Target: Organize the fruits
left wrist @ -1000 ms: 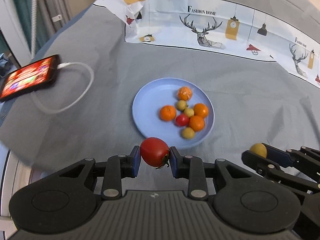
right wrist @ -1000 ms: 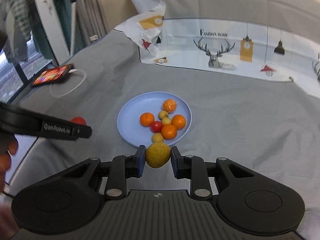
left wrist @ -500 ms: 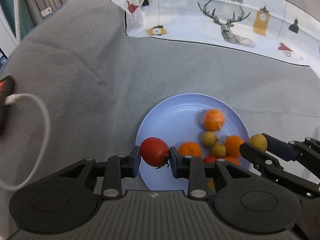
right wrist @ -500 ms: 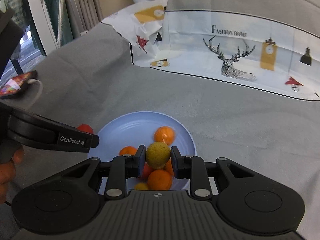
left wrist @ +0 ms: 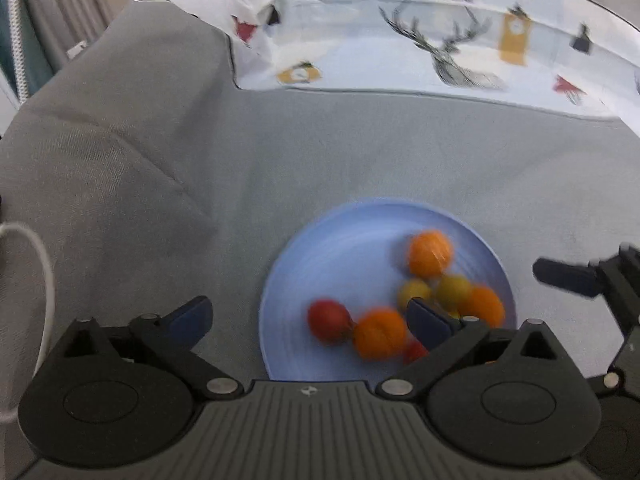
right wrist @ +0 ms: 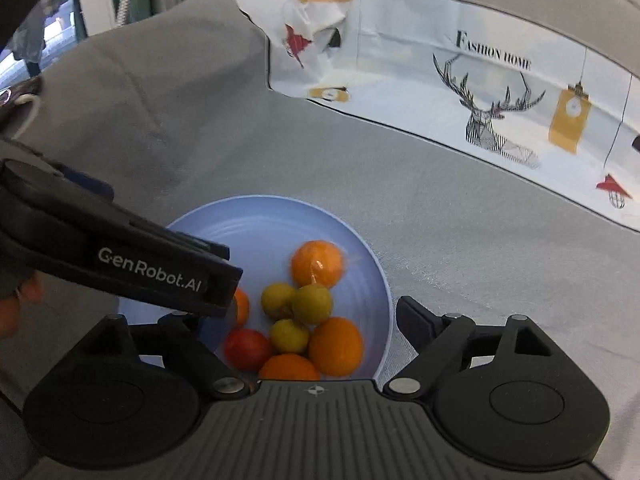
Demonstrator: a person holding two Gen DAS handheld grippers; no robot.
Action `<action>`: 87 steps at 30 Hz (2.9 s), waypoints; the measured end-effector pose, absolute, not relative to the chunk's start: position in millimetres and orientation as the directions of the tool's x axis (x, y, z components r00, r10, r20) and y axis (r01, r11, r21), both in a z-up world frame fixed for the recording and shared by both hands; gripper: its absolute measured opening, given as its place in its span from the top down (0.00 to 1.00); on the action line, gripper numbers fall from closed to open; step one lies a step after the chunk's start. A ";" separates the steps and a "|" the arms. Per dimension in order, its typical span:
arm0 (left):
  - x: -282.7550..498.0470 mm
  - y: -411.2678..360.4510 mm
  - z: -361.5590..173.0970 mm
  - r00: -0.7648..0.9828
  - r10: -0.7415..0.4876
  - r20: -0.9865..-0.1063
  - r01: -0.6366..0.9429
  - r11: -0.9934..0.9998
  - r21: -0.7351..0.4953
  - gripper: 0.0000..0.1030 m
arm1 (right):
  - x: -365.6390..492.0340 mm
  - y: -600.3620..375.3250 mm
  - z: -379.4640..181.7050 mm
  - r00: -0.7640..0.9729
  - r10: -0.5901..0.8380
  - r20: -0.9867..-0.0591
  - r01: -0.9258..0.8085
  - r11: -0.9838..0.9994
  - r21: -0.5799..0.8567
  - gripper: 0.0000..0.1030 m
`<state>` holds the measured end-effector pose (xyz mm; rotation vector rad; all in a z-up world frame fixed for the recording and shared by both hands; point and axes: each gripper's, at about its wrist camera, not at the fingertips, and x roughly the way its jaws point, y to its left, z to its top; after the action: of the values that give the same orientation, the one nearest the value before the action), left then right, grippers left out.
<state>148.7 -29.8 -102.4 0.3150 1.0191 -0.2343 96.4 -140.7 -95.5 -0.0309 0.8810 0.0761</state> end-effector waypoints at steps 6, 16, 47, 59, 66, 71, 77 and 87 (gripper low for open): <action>104.1 -17.9 -88.6 0.448 -0.037 -0.893 0.332 0.935 0.128 0.00 | 52.6 -137.9 -75.8 0.603 -0.005 -0.798 -0.049 0.998 -0.044 0.04; 17.8 6.0 -39.1 0.540 -0.067 -0.839 0.325 0.936 0.134 0.00 | -26.4 -125.1 -40.9 0.605 -0.080 -0.792 0.042 0.997 -0.069 0.01; -44.7 29.1 -4.7 0.631 -0.071 -0.773 0.279 0.950 0.141 0.00 | -116.1 -108.8 7.3 0.745 -0.204 -0.635 0.203 0.976 -0.075 0.01; -39.9 34.4 -6.6 0.628 -0.069 -0.775 0.257 0.958 0.123 0.00 | -114.4 -104.8 7.5 0.752 -0.190 -0.631 0.184 0.980 -0.076 0.01; -38.0 33.8 -8.5 0.626 -0.063 -0.777 0.255 0.959 0.128 0.00 | -113.6 -105.3 7.0 0.753 -0.193 -0.629 0.189 0.979 -0.075 0.01; -36.8 33.7 -10.3 0.621 -0.063 -0.782 0.256 0.958 0.127 0.00 | -112.4 -106.0 6.1 0.750 -0.194 -0.633 0.194 0.979 -0.069 0.01; -36.4 34.2 -10.4 0.622 -0.062 -0.781 0.255 0.958 0.127 0.00 | -111.7 -106.2 5.7 0.749 -0.192 -0.634 0.191 0.979 -0.071 0.01; -36.2 33.7 -10.6 0.625 -0.054 -0.779 0.251 0.959 0.135 0.00 | -110.7 -105.8 4.9 0.750 -0.193 -0.633 0.194 0.979 -0.068 0.01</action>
<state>-36.2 33.7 -10.6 0.2407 0.8801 -0.1764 -110.7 -105.8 4.9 0.0022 0.6917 -0.2118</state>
